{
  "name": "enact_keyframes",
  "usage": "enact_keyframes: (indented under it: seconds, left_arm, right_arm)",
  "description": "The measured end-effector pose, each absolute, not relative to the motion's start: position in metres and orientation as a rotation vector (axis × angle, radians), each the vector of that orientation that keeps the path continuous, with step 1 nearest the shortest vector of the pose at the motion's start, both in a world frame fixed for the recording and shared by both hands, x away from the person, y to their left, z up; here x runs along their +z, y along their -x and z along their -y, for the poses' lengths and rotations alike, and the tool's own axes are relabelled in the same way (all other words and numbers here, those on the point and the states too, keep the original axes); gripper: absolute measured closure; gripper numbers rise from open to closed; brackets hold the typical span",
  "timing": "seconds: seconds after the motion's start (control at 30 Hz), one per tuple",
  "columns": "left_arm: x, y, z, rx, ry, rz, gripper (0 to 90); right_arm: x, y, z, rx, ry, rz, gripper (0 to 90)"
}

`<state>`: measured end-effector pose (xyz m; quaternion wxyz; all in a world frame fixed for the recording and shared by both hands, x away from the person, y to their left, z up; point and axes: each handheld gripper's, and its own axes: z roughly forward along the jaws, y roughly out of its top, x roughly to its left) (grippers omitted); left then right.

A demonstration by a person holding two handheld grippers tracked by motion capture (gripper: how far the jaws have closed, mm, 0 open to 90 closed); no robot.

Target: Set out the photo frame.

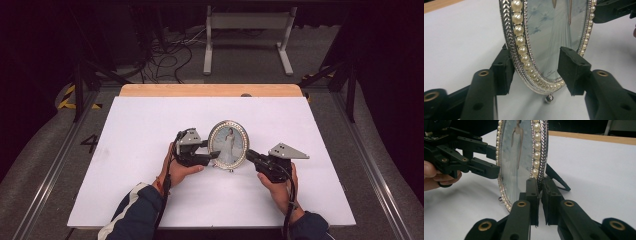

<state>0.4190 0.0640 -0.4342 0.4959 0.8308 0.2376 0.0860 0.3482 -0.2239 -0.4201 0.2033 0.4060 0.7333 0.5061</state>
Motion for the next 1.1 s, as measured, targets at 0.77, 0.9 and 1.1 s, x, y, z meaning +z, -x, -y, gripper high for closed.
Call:
enact_keyframes:
  seconds: [0.77,0.9,1.1]
  left_arm:
    - [-0.436,-0.401,-0.075,0.240,-2.062,-0.593,58.3]
    - [-0.437,-0.399,-0.075,0.246,-2.060,-0.599,60.1]
    - [-0.437,-0.400,-0.077,0.241,-2.077,-0.577,60.2]
  right_arm:
    - [-0.425,-0.358,0.215,1.380,-1.154,-2.031,83.9]
    - [-0.425,-0.358,0.214,1.378,-1.155,-2.035,83.8]
    - [-0.426,-0.358,0.214,1.351,-1.132,-2.057,84.0]
